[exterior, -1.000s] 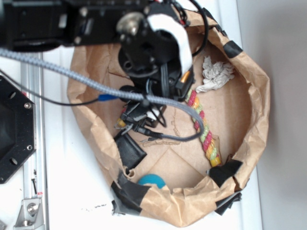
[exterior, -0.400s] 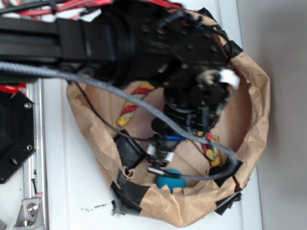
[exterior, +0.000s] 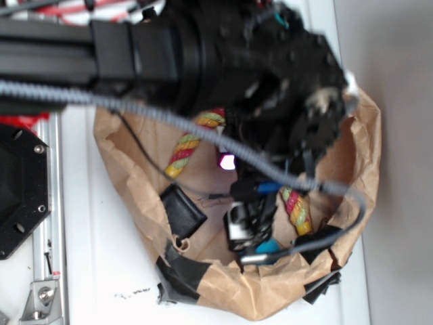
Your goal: Grab the blue ball.
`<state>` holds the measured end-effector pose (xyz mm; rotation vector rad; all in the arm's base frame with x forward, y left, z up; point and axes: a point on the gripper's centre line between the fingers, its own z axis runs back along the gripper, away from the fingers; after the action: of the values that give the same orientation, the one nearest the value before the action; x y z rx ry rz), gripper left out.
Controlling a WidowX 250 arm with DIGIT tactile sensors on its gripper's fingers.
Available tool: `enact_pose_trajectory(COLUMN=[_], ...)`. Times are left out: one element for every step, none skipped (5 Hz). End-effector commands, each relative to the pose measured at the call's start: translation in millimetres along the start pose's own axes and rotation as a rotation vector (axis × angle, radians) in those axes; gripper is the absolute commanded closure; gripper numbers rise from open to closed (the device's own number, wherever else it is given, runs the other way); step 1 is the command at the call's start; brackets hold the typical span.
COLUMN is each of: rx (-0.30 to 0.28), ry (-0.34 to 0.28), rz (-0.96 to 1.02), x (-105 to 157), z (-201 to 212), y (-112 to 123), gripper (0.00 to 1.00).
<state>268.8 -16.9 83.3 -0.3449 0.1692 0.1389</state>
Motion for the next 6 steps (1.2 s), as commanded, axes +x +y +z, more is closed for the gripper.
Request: enact_pose_trajectory(rx=[-0.263,-0.303,-0.327,-0.348,-0.394,-0.477], ry=[-0.141,-0.127,-0.106,-0.068,0.068,0.226], rz=[0.362,0.393,0.403,0.431,0.46,0.57], x=[20.7,28.2,36.7,44.4,41.7,32.2], z=[7.6,-5.3,-16.2,-24.1,-41.3,-50.0], y=[-1.4,-12.7,-22.0,-32.2,-45.7,-51.0], gripper=[0.0,0.0,0.0,0.0,0.0,0.0])
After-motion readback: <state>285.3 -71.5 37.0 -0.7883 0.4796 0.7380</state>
